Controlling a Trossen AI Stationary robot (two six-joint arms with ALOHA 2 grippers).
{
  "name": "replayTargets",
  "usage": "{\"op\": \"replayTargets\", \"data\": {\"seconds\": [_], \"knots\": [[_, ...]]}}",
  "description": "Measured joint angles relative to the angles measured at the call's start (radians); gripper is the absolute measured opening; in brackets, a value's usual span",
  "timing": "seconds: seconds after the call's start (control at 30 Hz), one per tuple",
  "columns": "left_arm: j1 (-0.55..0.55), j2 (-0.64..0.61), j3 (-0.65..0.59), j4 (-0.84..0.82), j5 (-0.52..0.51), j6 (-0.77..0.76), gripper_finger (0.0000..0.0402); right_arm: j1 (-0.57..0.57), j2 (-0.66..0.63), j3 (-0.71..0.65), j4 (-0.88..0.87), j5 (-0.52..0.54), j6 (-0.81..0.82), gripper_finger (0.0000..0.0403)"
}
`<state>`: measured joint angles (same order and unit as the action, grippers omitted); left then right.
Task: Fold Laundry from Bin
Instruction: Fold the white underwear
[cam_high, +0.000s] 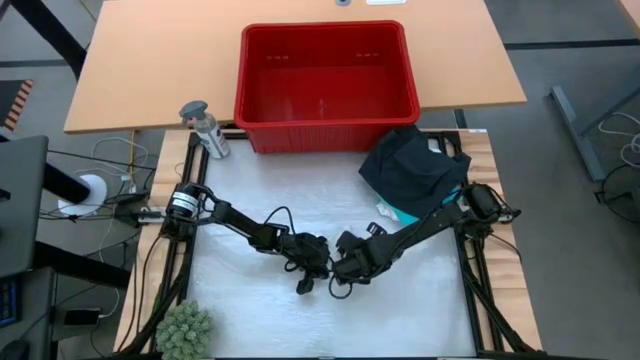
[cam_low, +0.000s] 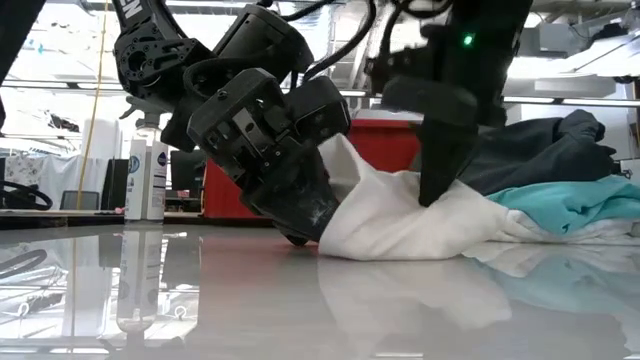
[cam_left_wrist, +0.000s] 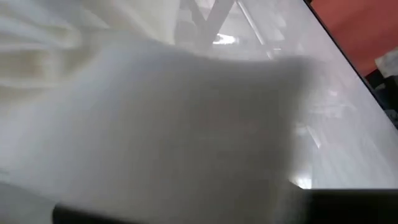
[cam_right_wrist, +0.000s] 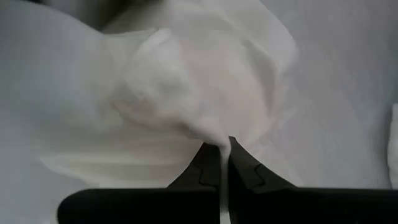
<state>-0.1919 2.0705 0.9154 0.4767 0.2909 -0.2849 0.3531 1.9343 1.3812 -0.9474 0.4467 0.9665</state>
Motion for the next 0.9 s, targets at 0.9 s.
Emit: {"op": "replayTargets", "data": {"seconds": [0.9], "knots": [[0.084, -0.262, -0.01, -0.461, 0.041, -0.116, 0.0, -0.016, 0.001, -0.025, 0.038, 0.006, 0.028, 0.004]]}}
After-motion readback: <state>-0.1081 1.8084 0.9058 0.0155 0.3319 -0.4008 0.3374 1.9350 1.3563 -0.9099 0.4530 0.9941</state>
